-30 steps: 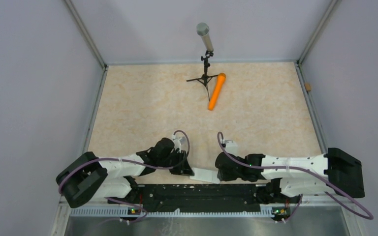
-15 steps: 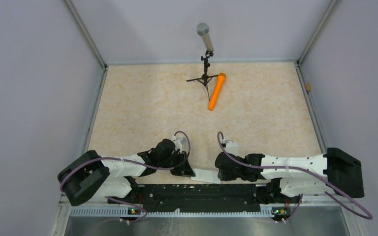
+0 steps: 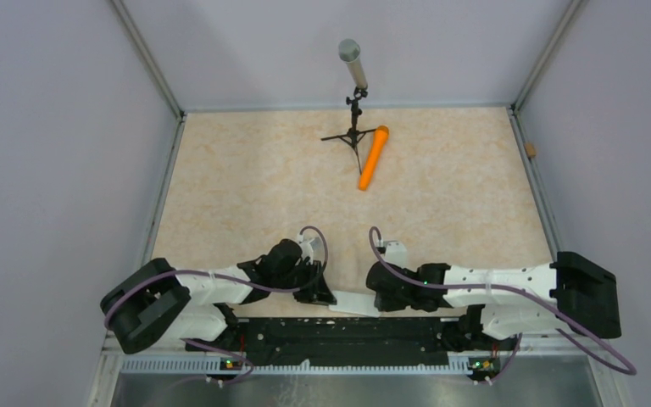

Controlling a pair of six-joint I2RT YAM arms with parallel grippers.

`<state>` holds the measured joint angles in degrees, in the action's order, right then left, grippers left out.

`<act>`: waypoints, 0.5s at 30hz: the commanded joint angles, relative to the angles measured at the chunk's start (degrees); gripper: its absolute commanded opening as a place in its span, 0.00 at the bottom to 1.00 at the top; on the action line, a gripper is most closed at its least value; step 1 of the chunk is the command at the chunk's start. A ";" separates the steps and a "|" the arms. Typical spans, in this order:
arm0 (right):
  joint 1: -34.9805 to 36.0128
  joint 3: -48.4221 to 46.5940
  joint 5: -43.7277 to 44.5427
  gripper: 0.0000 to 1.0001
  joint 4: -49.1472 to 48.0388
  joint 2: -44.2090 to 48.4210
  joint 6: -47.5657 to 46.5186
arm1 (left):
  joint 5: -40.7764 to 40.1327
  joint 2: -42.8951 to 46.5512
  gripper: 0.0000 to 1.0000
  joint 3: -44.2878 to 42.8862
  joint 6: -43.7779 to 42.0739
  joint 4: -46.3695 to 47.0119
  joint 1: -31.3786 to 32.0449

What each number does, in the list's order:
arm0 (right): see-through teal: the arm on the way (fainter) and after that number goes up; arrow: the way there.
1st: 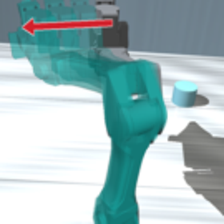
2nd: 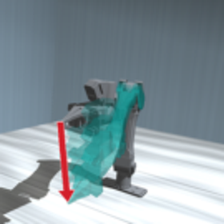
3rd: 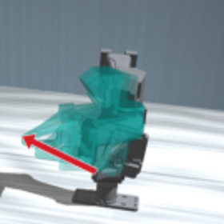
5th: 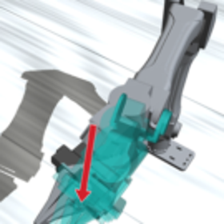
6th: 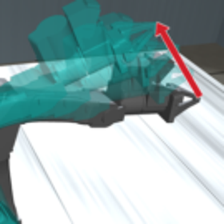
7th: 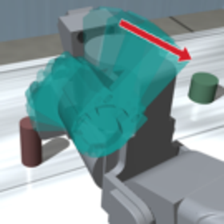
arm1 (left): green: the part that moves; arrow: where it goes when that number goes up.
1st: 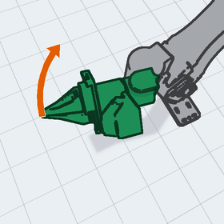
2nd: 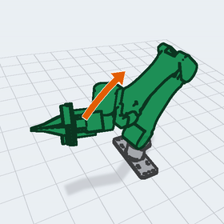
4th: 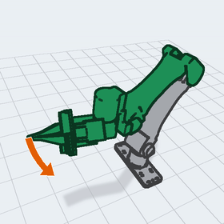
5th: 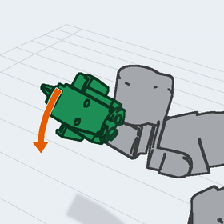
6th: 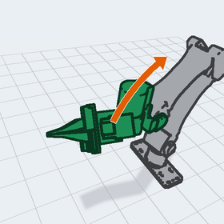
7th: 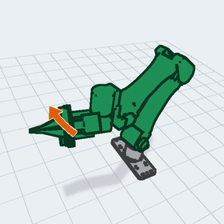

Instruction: Load the batteries into the remote control

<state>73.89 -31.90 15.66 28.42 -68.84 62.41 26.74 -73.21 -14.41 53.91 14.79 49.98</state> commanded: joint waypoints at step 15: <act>1.35 -8.60 1.20 0.72 2.53 3.53 -26.64 | -24.61 12.27 0.69 -9.16 -5.99 -30.36 3.46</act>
<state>74.63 -36.14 16.75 31.16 -67.70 47.35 12.16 -64.77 -21.78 49.91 -4.40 53.60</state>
